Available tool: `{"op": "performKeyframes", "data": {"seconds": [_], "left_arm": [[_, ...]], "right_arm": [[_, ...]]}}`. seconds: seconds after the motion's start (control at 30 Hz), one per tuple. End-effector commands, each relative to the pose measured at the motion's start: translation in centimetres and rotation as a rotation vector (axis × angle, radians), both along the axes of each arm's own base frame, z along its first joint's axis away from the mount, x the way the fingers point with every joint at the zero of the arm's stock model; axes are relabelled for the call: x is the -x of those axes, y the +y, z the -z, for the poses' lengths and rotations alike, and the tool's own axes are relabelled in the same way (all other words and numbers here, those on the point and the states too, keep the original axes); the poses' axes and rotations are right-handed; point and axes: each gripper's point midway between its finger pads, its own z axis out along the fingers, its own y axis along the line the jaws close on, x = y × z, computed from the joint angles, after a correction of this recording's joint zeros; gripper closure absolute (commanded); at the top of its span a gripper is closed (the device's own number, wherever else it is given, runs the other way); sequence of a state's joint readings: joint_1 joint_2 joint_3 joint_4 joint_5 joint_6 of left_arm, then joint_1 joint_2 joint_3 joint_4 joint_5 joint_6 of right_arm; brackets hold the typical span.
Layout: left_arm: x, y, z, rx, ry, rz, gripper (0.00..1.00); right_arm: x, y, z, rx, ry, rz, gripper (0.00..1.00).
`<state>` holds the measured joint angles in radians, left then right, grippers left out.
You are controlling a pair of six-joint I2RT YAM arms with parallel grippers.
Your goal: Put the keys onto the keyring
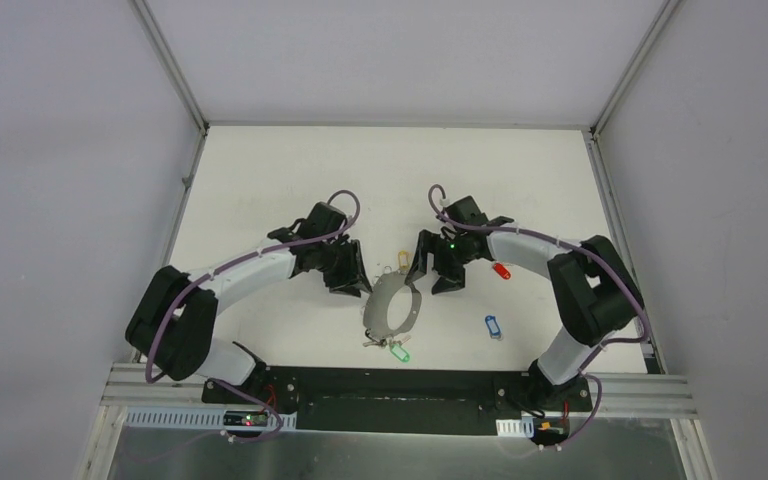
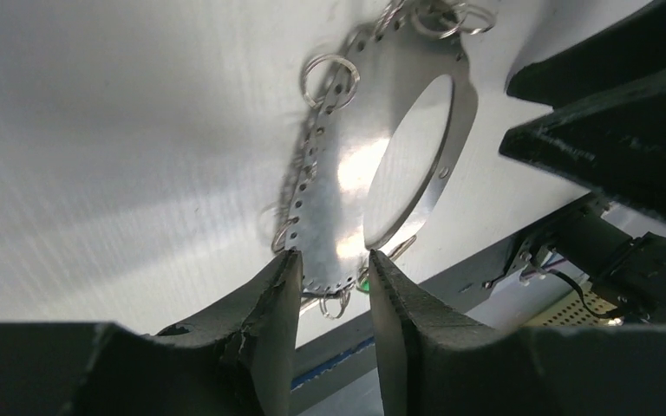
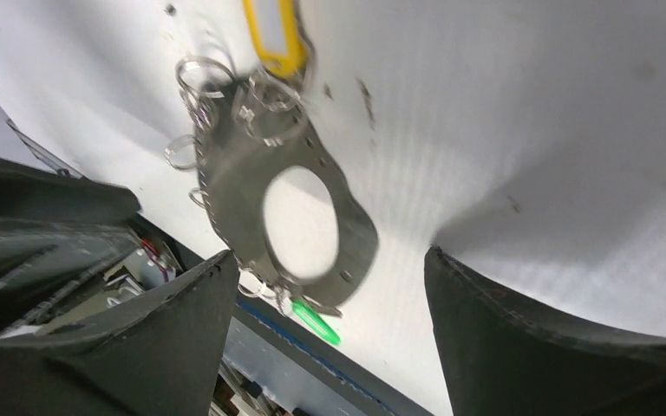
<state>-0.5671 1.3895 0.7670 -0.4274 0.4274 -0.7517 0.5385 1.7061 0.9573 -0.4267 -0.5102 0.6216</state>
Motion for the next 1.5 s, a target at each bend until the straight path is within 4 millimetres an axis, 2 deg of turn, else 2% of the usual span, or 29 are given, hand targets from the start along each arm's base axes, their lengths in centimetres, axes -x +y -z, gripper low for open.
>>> {"op": "performKeyframes", "data": {"seconds": [0.0,0.1,0.23,0.47,0.7,0.8,1.0,1.27,1.47], "left_arm": [[-2.0,-1.4,-0.6,-0.092,-0.07,0.077,0.65],[-2.7,-1.5,0.0,-0.165,-0.069,0.085,0.66],[-3.2,-0.6,0.3,-0.262,-0.082,0.076,0.66],[-3.9,-0.6,0.3,-0.283,-0.093,0.08,0.64],[-4.9,-1.0,0.3,-0.21,-0.085,0.077,0.64],[-5.3,-2.1,-0.4,-0.13,-0.11,0.119,0.63],[-6.7,-2.8,-1.6,-0.088,-0.151,0.148,0.62],[-8.3,-4.6,-1.5,-0.063,-0.16,0.21,0.64],[-9.2,-5.3,-0.2,-0.072,-0.135,0.231,0.66]], "right_arm": [[1.1,-2.3,-1.2,0.028,-0.047,0.009,0.19],[2.2,-3.1,-1.7,0.005,-0.042,0.019,0.19],[3.0,-3.6,-2.3,-0.009,-0.052,0.019,0.18],[3.1,-3.5,-2.0,-0.014,-0.043,0.015,0.19],[1.6,-1.5,-2.8,-0.015,-0.063,-0.031,0.21],[1.1,-0.4,-3.0,-0.006,-0.079,-0.054,0.22],[0.2,1.4,-3.3,-0.029,-0.081,-0.055,0.23],[0.7,0.5,-3.5,-0.034,-0.084,-0.045,0.23],[0.6,-0.9,-3.8,-0.046,-0.085,-0.02,0.23]]}}
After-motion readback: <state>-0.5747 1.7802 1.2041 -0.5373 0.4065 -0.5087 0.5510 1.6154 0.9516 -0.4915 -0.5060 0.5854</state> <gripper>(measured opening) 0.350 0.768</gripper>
